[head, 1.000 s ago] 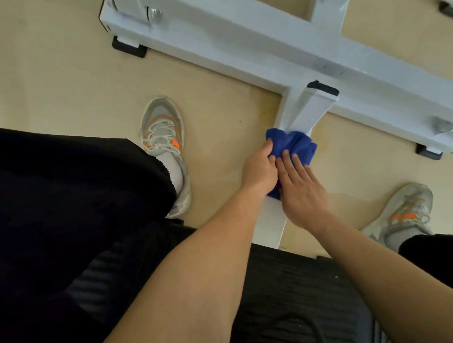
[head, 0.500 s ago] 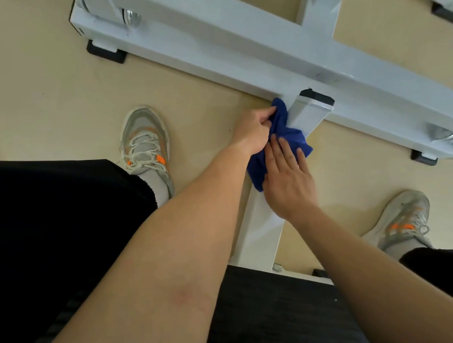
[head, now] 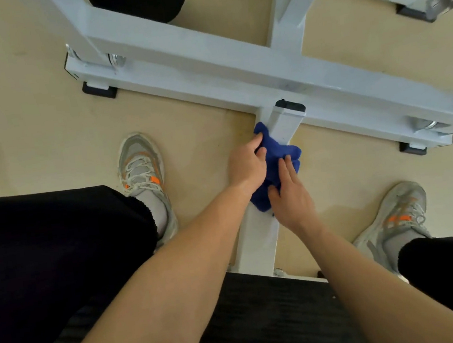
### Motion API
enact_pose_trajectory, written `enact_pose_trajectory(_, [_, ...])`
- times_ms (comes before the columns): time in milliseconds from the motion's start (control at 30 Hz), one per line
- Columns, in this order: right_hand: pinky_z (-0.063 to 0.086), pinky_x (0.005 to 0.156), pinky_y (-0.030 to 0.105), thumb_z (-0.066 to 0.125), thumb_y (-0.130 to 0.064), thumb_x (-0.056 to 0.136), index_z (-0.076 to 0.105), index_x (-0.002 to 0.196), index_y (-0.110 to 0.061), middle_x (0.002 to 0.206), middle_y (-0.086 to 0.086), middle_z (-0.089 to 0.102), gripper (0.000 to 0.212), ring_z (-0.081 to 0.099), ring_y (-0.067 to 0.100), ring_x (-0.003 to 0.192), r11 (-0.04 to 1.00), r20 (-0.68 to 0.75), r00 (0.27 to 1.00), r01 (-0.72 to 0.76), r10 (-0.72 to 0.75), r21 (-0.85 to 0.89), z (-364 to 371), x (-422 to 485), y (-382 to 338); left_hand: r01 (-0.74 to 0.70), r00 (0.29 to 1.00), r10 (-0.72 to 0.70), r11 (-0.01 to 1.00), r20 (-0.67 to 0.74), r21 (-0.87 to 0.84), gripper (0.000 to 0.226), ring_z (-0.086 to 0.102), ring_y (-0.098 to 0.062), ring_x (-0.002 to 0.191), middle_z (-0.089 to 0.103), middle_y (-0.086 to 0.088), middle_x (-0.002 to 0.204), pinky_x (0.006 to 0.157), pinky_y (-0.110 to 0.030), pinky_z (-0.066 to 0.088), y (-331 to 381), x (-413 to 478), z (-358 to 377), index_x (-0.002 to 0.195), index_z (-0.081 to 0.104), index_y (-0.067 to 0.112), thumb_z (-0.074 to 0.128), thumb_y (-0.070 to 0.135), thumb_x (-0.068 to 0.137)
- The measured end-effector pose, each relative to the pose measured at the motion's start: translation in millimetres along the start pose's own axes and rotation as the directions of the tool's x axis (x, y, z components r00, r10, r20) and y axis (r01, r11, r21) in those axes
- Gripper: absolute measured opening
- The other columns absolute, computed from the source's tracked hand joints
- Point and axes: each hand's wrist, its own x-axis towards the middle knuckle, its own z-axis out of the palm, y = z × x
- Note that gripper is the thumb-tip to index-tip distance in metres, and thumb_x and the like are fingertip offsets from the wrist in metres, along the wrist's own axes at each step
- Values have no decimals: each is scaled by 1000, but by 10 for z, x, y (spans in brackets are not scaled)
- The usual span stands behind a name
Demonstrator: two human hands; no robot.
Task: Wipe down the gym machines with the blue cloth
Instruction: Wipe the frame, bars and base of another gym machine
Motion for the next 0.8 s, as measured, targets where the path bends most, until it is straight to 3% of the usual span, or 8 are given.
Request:
enact_pose_trajectory(133, [46, 100, 40, 41, -15, 98, 6, 160, -17, 167, 0, 11, 71, 30, 25, 147, 995, -58, 998, -26, 32, 99, -11, 149, -81, 0, 1000, -2, 998, -29, -64, 42, 54, -14, 124, 60, 2, 136, 93, -15, 35, 175, 119, 26, 142, 51, 21, 47, 16, 100])
enact_pose_trajectory(233, [52, 80, 39, 41, -10, 94, 13, 158, -23, 148, 5, 46, 71, 59, 29, 114, 968, -102, 991, -55, 82, 246, 21, 148, -94, -25, 998, 19, 992, -54, -121, 42, 56, -10, 121, 63, 5, 132, 90, -10, 36, 259, 186, -15, 139, 55, 20, 49, 11, 98])
enact_pose_trajectory(333, [48, 65, 26, 41, -6, 89, 17, 156, -34, 126, -8, 58, 76, 62, 5, 87, 943, -160, 986, 8, 48, 332, 55, 111, -79, -62, 995, 45, 979, -93, -193, 46, 57, 2, 109, 65, 11, 126, 80, 4, 35, 277, 117, 14, 138, 56, 26, 51, 13, 94])
enact_pose_trajectory(433, [50, 75, 31, 43, -8, 92, 11, 159, -28, 158, -4, 34, 77, 59, 18, 116, 965, -160, 987, 31, 12, 260, 69, 104, -72, -110, 992, 106, 992, -67, -56, 51, 57, 0, 92, 68, 11, 112, 70, -1, 38, 187, 87, 29, 142, 49, 32, 51, 17, 93])
enact_pose_trajectory(533, [50, 89, 37, 45, -12, 96, 12, 159, -21, 167, -4, 4, 72, 34, 24, 144, 997, -123, 992, 24, -15, 73, 47, 108, -47, -159, 987, 160, 976, 8, 148, 50, 61, -16, 86, 70, 3, 100, 69, -21, 42, 116, 136, -20, 142, 47, 29, 51, 17, 94])
enact_pose_trajectory(600, [46, 98, 38, 48, -12, 95, 21, 157, -17, 167, 1, 9, 68, 30, 25, 146, 1000, -110, 994, 24, -25, -4, 25, 98, -35, -167, 985, 173, 966, -15, 197, 49, 58, -18, 80, 70, -1, 97, 69, -25, 40, 101, 141, -13, 142, 48, 26, 52, 17, 94])
enact_pose_trajectory(700, [42, 97, 33, 53, -8, 90, 36, 149, -12, 154, 5, 40, 62, 42, 28, 134, 995, -118, 989, 83, -89, -51, -3, 62, -52, -156, 981, 180, 958, -79, 240, 44, 54, -16, 72, 70, -2, 90, 65, -26, 39, 71, 52, 4, 134, 56, 27, 53, 16, 92])
enact_pose_trajectory(800, [40, 101, 32, 54, -7, 87, 45, 144, -11, 143, 3, 51, 57, 46, 27, 127, 981, -95, 981, 160, -170, -108, 19, -16, -112, -126, 987, 147, 955, -61, 268, 26, 60, -21, 72, 69, 3, 80, 62, -29, 45, -11, -53, -64, 110, 66, 28, 58, 20, 87])
